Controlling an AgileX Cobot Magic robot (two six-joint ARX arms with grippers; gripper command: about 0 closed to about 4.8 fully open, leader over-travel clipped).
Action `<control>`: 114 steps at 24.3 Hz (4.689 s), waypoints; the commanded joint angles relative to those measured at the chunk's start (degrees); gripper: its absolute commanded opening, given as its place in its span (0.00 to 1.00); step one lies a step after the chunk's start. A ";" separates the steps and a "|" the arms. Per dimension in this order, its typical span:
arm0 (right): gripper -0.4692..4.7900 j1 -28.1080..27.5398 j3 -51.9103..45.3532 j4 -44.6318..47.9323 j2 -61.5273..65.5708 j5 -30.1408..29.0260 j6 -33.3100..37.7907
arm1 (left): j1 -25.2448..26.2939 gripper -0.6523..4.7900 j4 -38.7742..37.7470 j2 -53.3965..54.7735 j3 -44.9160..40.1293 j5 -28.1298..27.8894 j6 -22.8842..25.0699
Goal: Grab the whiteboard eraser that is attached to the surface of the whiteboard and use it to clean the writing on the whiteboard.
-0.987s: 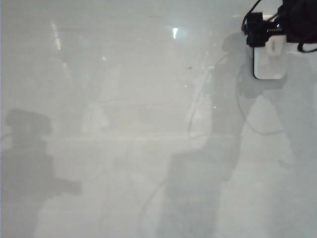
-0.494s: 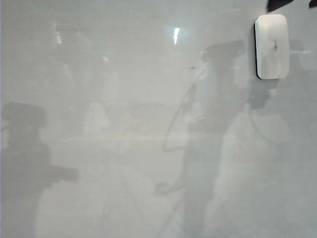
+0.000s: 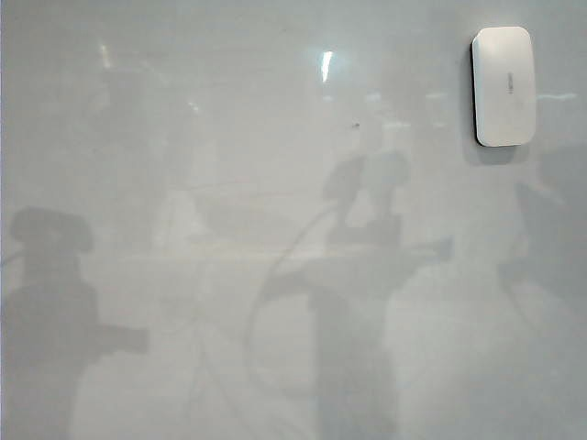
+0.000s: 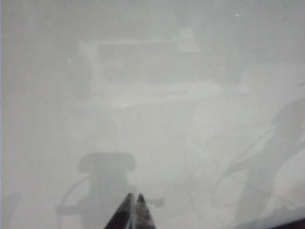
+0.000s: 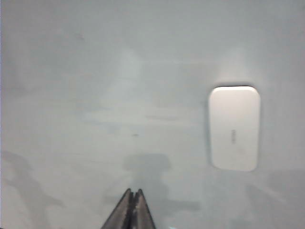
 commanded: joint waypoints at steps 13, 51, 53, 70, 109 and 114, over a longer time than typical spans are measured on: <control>0.23 2.29 -3.65 -5.49 -18.12 -7.54 -5.29 | -0.04 0.11 -8.83 -0.04 -0.13 0.24 0.15; 0.23 -28.55 -37.99 5.25 -20.70 -14.32 -2.95 | -0.07 0.11 -8.81 -0.04 -0.13 0.26 0.15; 0.23 -28.55 -37.99 5.16 -20.70 -14.34 -2.95 | -0.07 0.11 -8.83 -0.04 -0.13 0.24 0.15; 0.23 -28.57 -37.99 5.18 -20.70 -14.32 -2.95 | -0.07 0.11 -8.81 -0.04 -0.13 0.26 0.15; 0.08 -28.57 -37.99 5.18 -20.70 -10.99 -3.10 | 4.66 0.11 -8.81 -0.31 -0.13 0.26 0.15; 0.08 -28.57 -37.99 5.18 -20.70 -10.99 -3.10 | 7.78 0.11 -8.83 -0.35 -0.15 0.24 0.15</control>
